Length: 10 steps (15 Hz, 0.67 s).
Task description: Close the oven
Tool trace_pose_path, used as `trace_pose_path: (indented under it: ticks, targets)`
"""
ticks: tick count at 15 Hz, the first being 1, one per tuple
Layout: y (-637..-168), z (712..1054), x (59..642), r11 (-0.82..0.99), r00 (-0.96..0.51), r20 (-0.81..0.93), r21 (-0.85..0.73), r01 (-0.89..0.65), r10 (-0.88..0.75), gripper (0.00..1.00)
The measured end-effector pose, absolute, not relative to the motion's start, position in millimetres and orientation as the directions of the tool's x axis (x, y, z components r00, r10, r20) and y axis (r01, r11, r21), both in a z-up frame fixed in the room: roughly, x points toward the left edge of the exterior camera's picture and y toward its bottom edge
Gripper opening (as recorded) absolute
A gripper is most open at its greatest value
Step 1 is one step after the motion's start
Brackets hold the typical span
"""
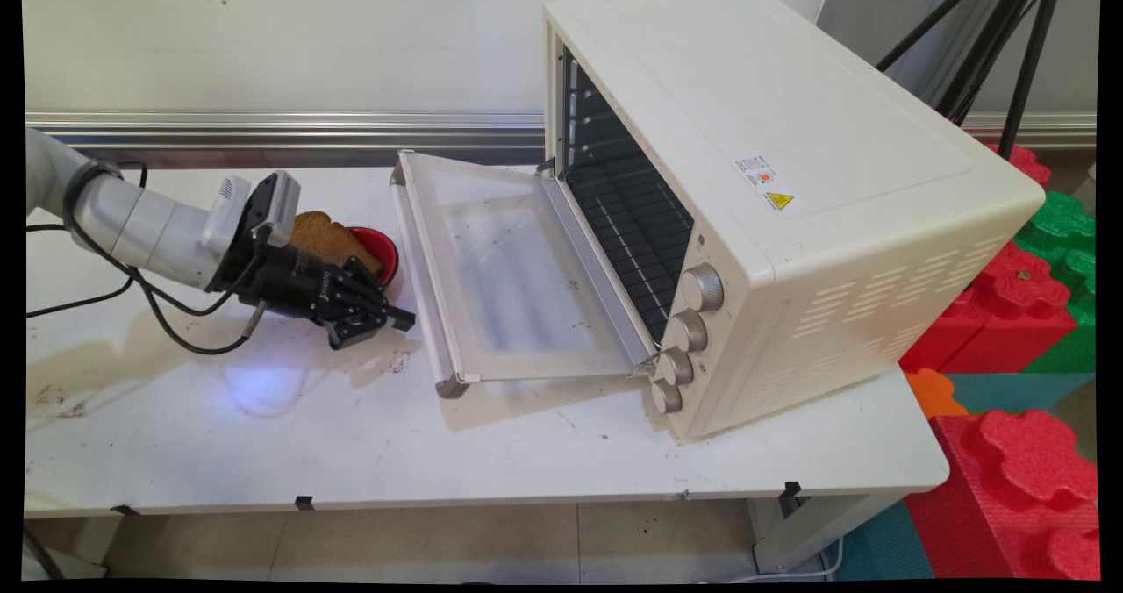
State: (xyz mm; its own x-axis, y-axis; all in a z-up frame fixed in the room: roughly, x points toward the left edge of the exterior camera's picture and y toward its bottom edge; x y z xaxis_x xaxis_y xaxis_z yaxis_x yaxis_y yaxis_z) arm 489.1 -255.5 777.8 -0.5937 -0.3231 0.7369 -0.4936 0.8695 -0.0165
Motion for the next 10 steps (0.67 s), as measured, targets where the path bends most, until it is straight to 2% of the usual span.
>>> trace_pose_path:
  ticks: [10]
  targets:
    - [-258.2,780.4,475.6,0.851,-0.557,0.766,-0.025,-0.525,-0.321,0.00]
